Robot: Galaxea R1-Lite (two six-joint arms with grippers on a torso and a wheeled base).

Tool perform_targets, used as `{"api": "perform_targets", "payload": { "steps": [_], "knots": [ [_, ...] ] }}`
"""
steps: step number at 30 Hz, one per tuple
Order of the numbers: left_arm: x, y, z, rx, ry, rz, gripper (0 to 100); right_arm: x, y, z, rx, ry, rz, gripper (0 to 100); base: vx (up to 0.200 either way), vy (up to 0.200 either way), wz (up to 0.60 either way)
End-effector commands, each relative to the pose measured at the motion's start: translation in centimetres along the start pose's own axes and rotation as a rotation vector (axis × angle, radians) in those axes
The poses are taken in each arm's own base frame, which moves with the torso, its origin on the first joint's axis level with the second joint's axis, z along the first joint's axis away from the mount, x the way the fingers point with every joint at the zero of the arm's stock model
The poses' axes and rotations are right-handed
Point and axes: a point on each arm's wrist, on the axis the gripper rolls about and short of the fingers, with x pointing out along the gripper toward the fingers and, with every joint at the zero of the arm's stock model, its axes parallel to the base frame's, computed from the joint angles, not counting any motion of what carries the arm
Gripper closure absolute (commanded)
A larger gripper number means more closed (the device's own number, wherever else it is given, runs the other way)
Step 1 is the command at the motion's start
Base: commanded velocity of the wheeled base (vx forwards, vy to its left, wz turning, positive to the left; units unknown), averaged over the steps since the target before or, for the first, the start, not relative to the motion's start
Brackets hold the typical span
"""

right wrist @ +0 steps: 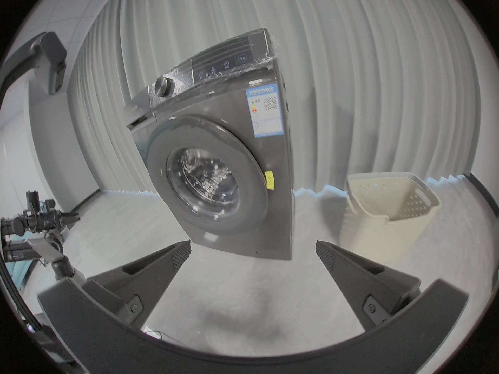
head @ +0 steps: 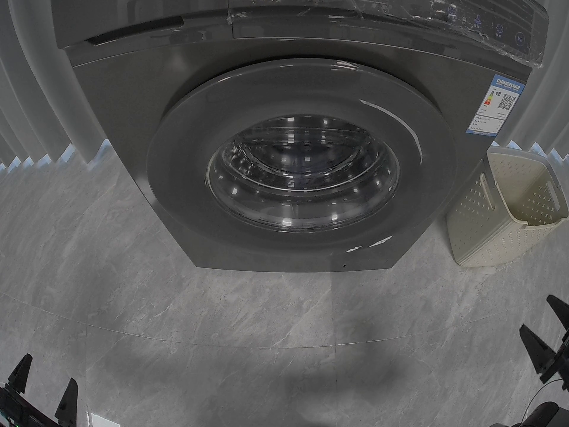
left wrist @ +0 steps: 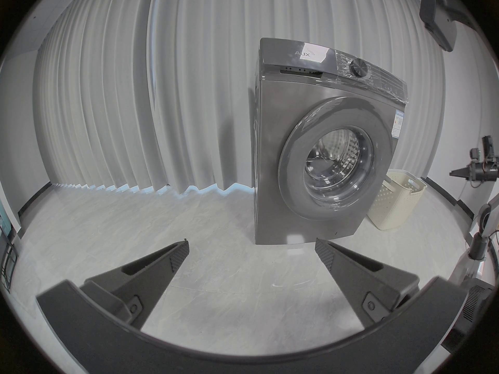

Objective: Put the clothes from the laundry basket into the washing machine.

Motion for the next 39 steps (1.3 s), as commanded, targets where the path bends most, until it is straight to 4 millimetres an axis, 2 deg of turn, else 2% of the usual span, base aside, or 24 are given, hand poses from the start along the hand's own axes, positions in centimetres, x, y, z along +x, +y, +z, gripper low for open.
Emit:
{"api": "perform_targets", "payload": {
  "steps": [1,5,8,10,14,18,39],
  "knots": [
    [0.0,0.0,-0.5,0.000,0.004,0.000,0,-5.1,0.5,-1.6,-0.051,-0.186,-0.111,0,0.000,0.000,0.00],
    [0.0,0.0,-0.5,0.000,0.004,0.000,0,-5.1,0.6,-1.2,-0.057,-0.208,-0.168,0,0.000,0.000,0.00],
    [0.0,0.0,-0.5,0.000,0.004,0.000,0,-5.0,0.6,-1.7,-0.067,-0.194,-0.197,0,0.000,0.000,0.00],
    [0.0,0.0,-0.5,0.000,0.004,0.000,0,-4.7,0.5,-3.8,-0.080,-0.134,-0.200,0,0.000,0.000,0.00],
    [0.0,0.0,-0.5,0.001,0.004,0.000,0,-5.1,0.6,-5.8,-0.073,-0.012,-0.247,0,0.000,0.000,0.00],
    [0.0,0.0,-0.5,0.000,0.004,0.000,0,-5.1,0.4,-6.0,-0.052,0.007,-0.344,0,0.000,0.000,0.00],
    [0.0,0.0,-0.5,0.000,0.004,0.000,0,-5.1,0.5,-6.0,-0.056,0.007,-0.303,0,0.000,0.000,0.00]
  ]
}}
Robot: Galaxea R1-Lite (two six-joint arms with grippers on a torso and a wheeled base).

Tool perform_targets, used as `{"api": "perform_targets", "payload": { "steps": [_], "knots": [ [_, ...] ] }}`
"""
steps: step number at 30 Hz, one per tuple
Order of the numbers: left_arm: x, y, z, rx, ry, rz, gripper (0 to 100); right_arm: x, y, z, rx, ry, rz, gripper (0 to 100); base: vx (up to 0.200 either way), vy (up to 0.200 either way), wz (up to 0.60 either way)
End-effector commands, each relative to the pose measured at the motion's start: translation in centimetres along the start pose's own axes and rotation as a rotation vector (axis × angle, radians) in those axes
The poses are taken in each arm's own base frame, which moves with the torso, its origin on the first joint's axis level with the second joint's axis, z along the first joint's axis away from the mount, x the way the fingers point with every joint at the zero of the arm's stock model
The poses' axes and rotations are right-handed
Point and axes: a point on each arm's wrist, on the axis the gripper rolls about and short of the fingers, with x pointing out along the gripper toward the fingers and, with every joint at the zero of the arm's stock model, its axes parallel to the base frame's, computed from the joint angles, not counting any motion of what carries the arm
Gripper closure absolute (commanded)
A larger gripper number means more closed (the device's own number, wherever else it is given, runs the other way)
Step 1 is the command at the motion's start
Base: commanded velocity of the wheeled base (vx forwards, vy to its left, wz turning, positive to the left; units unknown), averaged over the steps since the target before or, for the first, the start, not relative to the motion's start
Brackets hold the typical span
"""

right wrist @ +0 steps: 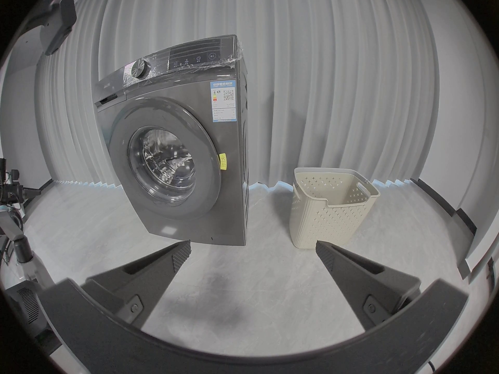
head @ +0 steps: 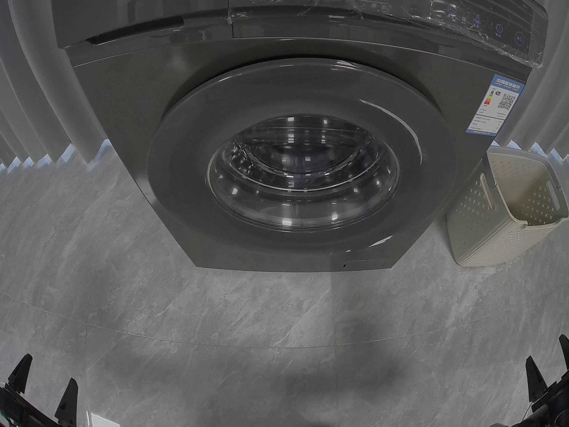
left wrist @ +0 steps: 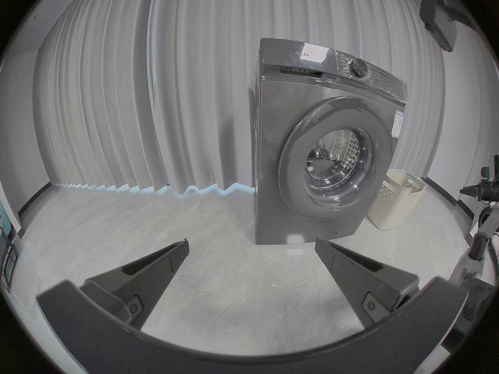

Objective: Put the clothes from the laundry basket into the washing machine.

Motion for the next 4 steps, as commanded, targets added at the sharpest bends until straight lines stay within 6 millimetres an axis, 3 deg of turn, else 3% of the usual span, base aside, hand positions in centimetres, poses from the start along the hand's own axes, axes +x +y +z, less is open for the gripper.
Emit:
{"api": "perform_targets", "payload": {
  "steps": [1,4],
  "knots": [
    [0.03,0.00,-0.52,0.000,0.005,0.000,0,0.02,0.00,-0.48,0.000,0.004,0.000,0,0.000,0.000,0.00],
    [0.03,0.00,-0.52,0.000,0.005,0.000,0,0.02,0.00,-0.48,-0.001,0.004,0.000,0,0.000,0.000,0.00]
  ]
}}
